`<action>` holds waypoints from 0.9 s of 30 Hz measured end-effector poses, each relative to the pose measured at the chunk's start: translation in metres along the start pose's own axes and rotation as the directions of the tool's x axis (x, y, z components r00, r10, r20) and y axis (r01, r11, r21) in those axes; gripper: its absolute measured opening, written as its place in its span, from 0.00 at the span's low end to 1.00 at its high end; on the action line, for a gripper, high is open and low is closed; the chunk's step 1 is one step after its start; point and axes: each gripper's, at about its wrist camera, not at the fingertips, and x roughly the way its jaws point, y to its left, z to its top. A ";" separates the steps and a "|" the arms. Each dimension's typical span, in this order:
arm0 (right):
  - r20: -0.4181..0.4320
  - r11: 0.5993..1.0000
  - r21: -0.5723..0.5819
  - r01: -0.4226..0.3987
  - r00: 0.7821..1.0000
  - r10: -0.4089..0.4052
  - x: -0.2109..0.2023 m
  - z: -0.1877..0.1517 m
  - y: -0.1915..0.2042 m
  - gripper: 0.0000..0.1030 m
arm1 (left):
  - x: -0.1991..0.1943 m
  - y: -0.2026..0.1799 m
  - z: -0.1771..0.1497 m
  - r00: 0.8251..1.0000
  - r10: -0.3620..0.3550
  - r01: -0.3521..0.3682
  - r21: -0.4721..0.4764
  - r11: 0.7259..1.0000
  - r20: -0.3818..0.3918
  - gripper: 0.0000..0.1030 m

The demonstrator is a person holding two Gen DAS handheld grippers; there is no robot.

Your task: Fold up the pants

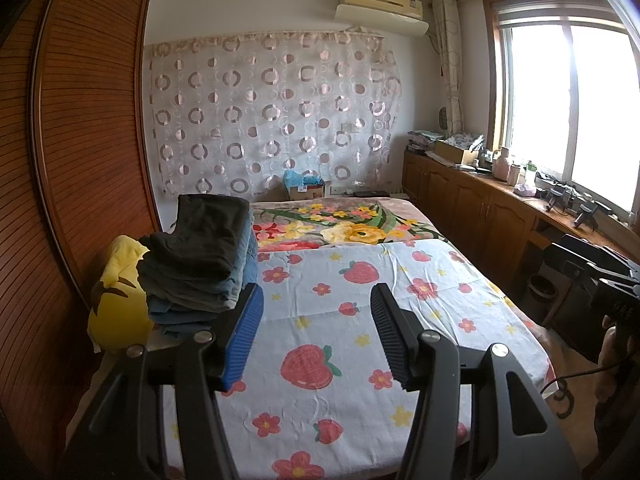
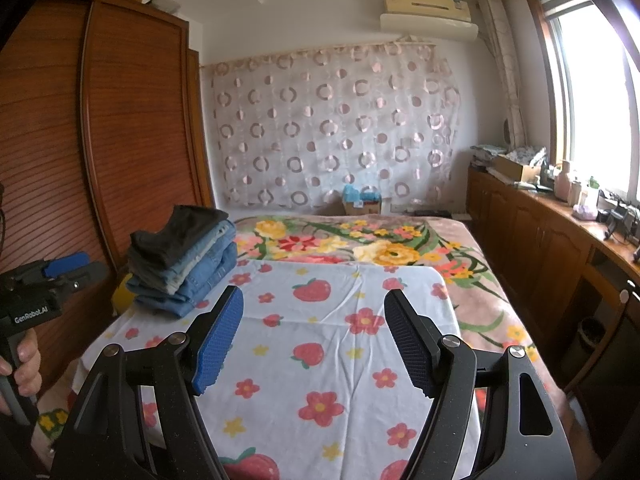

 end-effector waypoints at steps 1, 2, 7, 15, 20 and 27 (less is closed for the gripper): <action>0.000 1.000 0.000 0.001 1.000 -0.001 0.000 0.000 0.000 0.73 | 0.000 0.000 0.000 1.000 0.000 0.000 0.000 1.000 0.000 0.54; 0.000 1.000 0.001 0.000 1.000 0.000 0.000 0.000 0.000 0.73 | 0.000 0.000 0.000 1.000 0.000 0.000 0.000 1.000 0.000 0.54; 0.000 1.000 0.001 0.000 1.000 0.000 0.000 -0.001 0.000 0.73 | -0.001 0.000 0.000 1.000 0.001 -0.001 0.000 1.000 0.000 0.54; 0.002 1.000 0.000 -0.001 1.000 0.001 0.000 -0.001 0.000 0.73 | -0.002 0.000 -0.003 1.000 -0.009 0.009 0.002 1.000 0.003 0.54; 0.001 1.000 0.002 -0.001 1.000 0.001 0.000 -0.001 -0.001 0.73 | -0.001 -0.001 -0.004 1.000 -0.009 0.009 0.001 1.000 0.001 0.54; 0.000 1.000 0.001 0.000 1.000 0.000 -0.001 -0.001 0.000 0.73 | -0.001 -0.002 -0.004 1.000 -0.008 0.008 0.001 1.000 0.001 0.54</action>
